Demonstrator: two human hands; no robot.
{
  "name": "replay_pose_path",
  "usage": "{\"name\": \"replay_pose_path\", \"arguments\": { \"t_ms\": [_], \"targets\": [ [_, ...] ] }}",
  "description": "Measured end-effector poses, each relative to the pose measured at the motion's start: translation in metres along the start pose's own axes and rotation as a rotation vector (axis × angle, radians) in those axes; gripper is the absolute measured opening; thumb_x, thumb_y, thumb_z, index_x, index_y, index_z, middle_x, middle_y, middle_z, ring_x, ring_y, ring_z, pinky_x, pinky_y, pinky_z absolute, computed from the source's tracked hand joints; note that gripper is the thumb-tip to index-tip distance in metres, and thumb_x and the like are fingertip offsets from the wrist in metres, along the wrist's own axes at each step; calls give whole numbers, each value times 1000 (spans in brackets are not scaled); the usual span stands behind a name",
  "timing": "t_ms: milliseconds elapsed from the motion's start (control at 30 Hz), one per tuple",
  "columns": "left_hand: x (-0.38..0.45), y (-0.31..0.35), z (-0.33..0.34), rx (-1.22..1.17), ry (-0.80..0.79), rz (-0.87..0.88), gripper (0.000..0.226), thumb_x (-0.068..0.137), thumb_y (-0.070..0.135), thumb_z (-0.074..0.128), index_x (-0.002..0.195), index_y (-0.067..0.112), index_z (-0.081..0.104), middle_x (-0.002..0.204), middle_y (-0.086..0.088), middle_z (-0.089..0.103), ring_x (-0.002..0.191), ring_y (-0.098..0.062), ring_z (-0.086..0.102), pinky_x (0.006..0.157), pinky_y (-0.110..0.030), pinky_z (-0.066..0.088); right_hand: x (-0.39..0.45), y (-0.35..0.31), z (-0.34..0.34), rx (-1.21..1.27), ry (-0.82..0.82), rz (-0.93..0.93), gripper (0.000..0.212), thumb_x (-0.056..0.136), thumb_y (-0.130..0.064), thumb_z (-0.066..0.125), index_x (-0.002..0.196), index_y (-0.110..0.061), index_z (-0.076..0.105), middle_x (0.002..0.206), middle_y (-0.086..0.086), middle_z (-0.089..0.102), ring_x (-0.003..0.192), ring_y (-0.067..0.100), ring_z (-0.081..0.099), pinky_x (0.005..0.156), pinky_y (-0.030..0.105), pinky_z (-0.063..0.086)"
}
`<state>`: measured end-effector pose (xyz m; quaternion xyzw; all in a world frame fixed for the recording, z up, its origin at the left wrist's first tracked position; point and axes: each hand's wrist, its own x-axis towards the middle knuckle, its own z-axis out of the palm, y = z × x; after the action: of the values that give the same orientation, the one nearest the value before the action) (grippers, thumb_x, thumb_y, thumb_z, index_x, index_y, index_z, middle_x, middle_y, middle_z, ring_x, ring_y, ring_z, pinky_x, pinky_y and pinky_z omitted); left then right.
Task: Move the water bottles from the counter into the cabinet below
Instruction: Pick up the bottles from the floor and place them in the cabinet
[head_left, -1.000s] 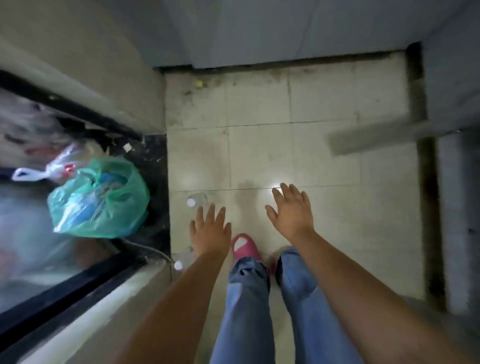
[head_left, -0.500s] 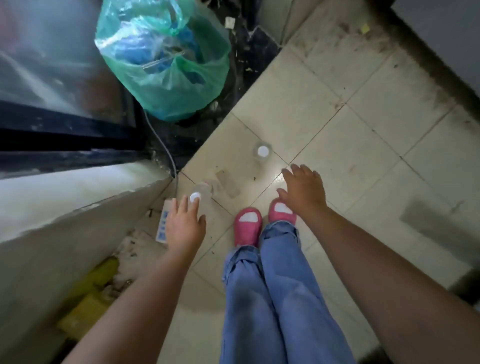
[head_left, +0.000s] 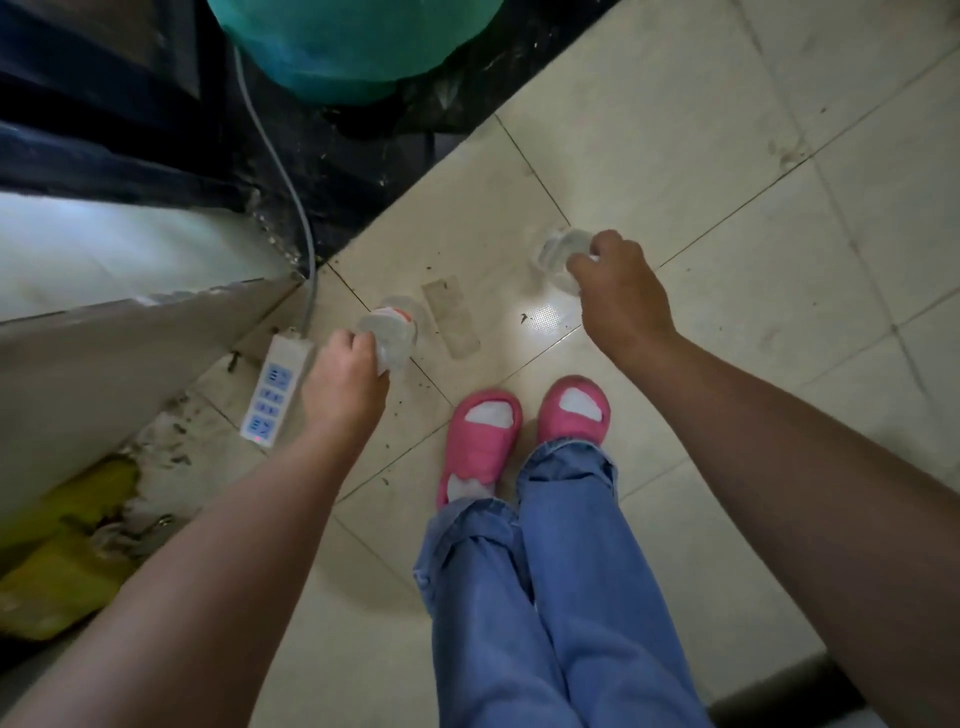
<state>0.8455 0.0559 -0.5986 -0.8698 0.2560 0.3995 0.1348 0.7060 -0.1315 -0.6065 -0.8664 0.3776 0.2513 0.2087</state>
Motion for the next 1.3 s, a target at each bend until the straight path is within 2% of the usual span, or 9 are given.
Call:
{"name": "replay_pose_path", "arguments": {
  "t_ms": [100,167,233,300,400,667,800,967,1300],
  "targets": [
    [-8,13,-13,71,-19,94,35,88,9,57,120,-3,49,118,-22,53,105,-36,52,83,-44,49,-28,1,-6,34,-48,-28,42,55,28,65,91,8,65,97,36,59,80,48,60,50,24,34],
    [-19,30,-25,128,-53,151,37,88,10,58,122,-2,48,119,-22,52,107,-35,51,87,-42,48,-52,9,-12,70,-12,-16,46,32,27,74,72,6,65,75,33,61,56,42,60,41,14,29],
    [-36,48,-38,189,-74,210,36,90,10,56,123,-1,46,121,-21,50,108,-33,51,89,-41,49,-79,13,-26,137,-75,60,43,47,22,74,85,5,66,89,31,62,70,40,62,43,22,35],
    [-59,68,-52,246,-83,266,37,89,10,56,123,0,45,123,-20,49,109,-34,52,90,-42,50,-109,19,-36,244,-97,193,41,76,14,59,114,1,58,119,28,51,101,38,54,59,30,38],
    [-94,106,-73,385,-105,405,43,91,16,55,129,2,41,128,-18,47,113,-34,52,90,-41,49,-158,34,-54,346,-113,361,41,90,2,47,130,-6,46,133,20,39,116,33,44,74,35,45],
    [-212,222,-84,966,-169,955,45,95,24,46,136,6,38,139,-13,39,126,-27,42,99,-35,41,-331,92,-65,687,-71,805,43,94,-10,47,136,-14,42,133,13,38,120,28,45,90,33,49],
    [-289,280,-51,1189,-27,1290,44,80,22,69,117,1,57,119,-17,58,106,-29,60,81,-30,51,-421,109,-56,881,-6,1058,46,93,-17,53,137,-14,40,134,13,38,120,26,46,90,32,49],
    [-380,311,21,1409,-97,1443,43,97,22,39,137,7,35,141,-11,38,129,-24,40,102,-30,38,-518,117,-18,1061,115,1365,42,94,-12,50,135,-13,42,133,13,40,116,26,49,91,30,49],
    [-541,355,187,1544,-157,1682,41,87,14,50,127,4,47,127,-12,50,114,-23,51,93,-25,45,-678,148,93,1358,287,1732,38,94,-13,49,132,-9,48,131,14,43,114,29,54,93,34,49]
  ]
}}
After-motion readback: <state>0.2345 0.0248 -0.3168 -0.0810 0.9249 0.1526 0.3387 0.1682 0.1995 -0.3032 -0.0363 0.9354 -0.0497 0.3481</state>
